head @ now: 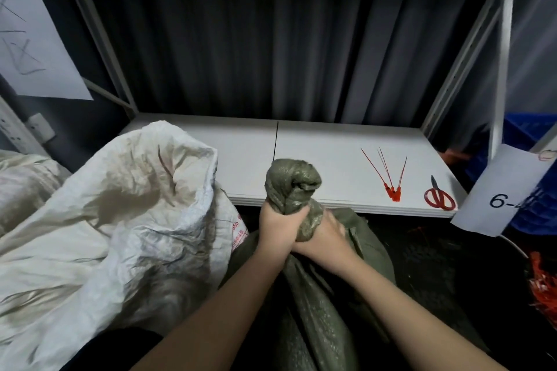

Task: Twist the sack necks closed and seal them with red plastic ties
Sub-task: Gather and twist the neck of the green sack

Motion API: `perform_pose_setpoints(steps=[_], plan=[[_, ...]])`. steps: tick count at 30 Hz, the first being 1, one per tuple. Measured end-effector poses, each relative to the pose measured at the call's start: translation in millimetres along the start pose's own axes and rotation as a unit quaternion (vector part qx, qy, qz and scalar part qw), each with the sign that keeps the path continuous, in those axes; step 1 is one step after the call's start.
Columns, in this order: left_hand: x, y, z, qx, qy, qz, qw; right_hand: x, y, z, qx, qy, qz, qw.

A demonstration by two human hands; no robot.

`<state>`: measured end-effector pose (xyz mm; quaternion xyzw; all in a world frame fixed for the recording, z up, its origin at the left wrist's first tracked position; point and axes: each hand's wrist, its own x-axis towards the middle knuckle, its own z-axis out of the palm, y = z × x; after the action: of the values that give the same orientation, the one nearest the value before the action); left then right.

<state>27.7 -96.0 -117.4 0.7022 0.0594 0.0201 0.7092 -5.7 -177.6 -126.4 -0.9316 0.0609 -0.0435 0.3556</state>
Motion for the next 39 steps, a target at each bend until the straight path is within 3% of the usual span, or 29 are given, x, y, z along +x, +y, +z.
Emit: perform_pose_setpoints(steps=[3, 5, 8, 11, 15, 18, 20, 24, 26, 28, 32, 35, 39], plan=[[-3, -6, 0, -0.015, 0.002, -0.020, 1.000, -20, 1, 7, 0.096, 0.069, 0.068, 0.991], [-5, -7, 0, -0.028, -0.005, -0.020, 0.999, -33, -2, 9, 0.089, 0.126, 0.036, 0.987], [-8, -6, 0, -0.047, -0.022, -0.017, 0.999, -38, 1, 10, -0.005, 0.088, -0.030, 0.996], [-11, -7, -3, -0.076, -0.061, -0.028, 0.995, -35, 1, 14, -0.035, 0.048, -0.009, 0.998], [-4, -5, -6, -0.058, -0.147, 0.004, 0.987, -29, 4, 19, -0.135, 0.117, -0.036, 0.983], [2, -7, -4, -0.017, -0.172, 0.022, 0.985, -20, 4, 9, -0.195, 0.057, -0.072, 0.977], [6, -12, 1, -0.008, -0.112, -0.008, 0.994, -15, 11, -3, -0.163, -0.048, -0.060, 0.984], [16, -15, 22, 0.064, -0.040, -0.038, 0.996, 0, 24, -49, 0.049, -0.181, -0.032, 0.982], [23, -16, 33, 0.115, -0.032, -0.055, 0.991, 13, 40, -77, 0.142, -0.166, 0.023, 0.976], [28, -19, 44, 0.163, -0.032, -0.077, 0.983, 34, 72, -99, 0.157, -0.068, 0.089, 0.981], [40, -35, 61, 0.213, -0.018, -0.109, 0.971, 73, 149, -105, 0.024, 0.034, 0.192, 0.981], [53, -48, 76, 0.239, -0.013, -0.103, 0.965, 93, 196, -100, -0.122, 0.030, 0.218, 0.968], [69, -60, 95, 0.258, -0.030, -0.102, 0.960, 119, 247, -89, -0.201, 0.028, 0.225, 0.953]])
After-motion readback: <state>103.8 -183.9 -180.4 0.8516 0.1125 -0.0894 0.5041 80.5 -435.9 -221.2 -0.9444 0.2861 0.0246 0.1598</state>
